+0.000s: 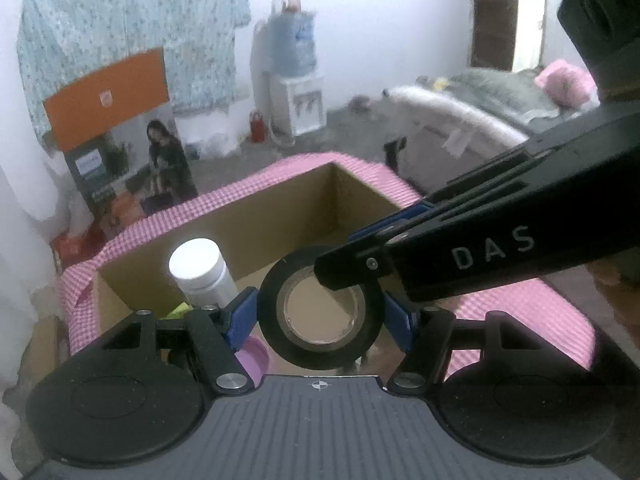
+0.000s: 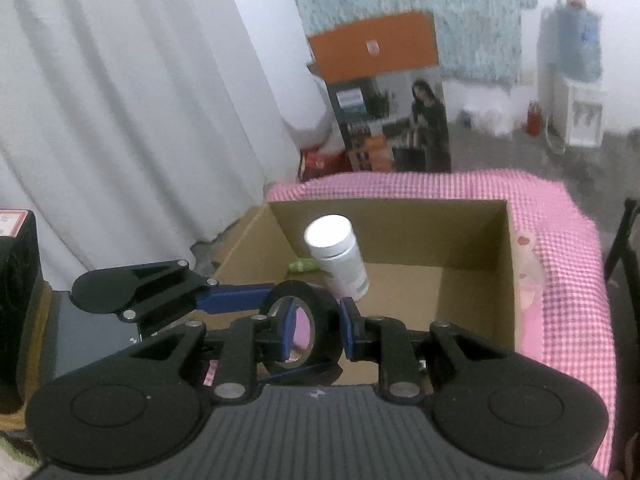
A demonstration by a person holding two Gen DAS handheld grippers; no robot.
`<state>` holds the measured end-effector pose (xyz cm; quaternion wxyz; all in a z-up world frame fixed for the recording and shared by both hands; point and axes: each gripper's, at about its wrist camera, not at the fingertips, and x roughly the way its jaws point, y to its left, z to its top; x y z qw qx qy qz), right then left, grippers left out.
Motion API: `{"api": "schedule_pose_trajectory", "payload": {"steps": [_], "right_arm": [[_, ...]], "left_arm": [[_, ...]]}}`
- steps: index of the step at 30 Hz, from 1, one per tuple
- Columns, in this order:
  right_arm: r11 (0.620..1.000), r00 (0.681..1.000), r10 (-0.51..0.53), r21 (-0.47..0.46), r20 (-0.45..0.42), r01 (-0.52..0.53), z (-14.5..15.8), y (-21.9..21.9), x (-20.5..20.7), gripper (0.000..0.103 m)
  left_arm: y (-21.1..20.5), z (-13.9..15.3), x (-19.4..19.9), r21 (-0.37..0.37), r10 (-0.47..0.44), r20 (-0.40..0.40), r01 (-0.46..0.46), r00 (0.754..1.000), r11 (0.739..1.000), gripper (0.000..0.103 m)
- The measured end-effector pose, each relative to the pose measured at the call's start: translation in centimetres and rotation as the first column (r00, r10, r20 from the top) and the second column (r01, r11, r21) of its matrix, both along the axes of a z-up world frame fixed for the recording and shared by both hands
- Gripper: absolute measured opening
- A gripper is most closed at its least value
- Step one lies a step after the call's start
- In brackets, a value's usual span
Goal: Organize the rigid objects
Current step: 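Carry the black tape roll with the right gripper over the box, then lower the tape roll into the box and open the right gripper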
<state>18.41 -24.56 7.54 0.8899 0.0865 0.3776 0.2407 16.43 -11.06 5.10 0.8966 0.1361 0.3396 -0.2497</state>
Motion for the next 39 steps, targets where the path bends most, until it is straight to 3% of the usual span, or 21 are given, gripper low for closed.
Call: {"api": "schedule_pose_trajectory", "payload": {"steps": [7, 15, 26, 33, 39], "right_arm": [[0.999, 0.992, 0.0, -0.039, -0.129, -0.005, -4.0, -0.5, 7.8, 0.025], [0.998, 0.974, 0.007, -0.055, -0.228, -0.02, -7.0, -0.9, 13.6, 0.025], [0.991, 0.965, 0.028, -0.117, -0.259, -0.06, -8.8, 0.1, 17.3, 0.025], [0.988, 0.966, 0.018, -0.145, -0.257, -0.057, -9.9, 0.5, 18.4, 0.024], [0.993, 0.972, 0.008, -0.11, -0.234, -0.035, -9.2, -0.2, 17.8, 0.024]], "left_arm": [[-1.7, -2.7, 6.0, 0.07, 0.028, -0.1, -0.021, 0.995, 0.997, 0.067], [-2.3, -4.1, 9.3, 0.109, 0.043, -0.149, -0.027, 0.988, 0.994, 0.067], [-3.1, -5.4, 11.1, 0.153, 0.077, -0.168, -0.051, 0.983, 0.987, 0.067], [-3.5, -5.0, 10.6, 0.156, 0.062, -0.158, -0.037, 0.986, 0.987, 0.073], [-3.5, -4.0, 9.9, 0.134, 0.063, -0.136, -0.045, 0.989, 0.99, 0.079]]}}
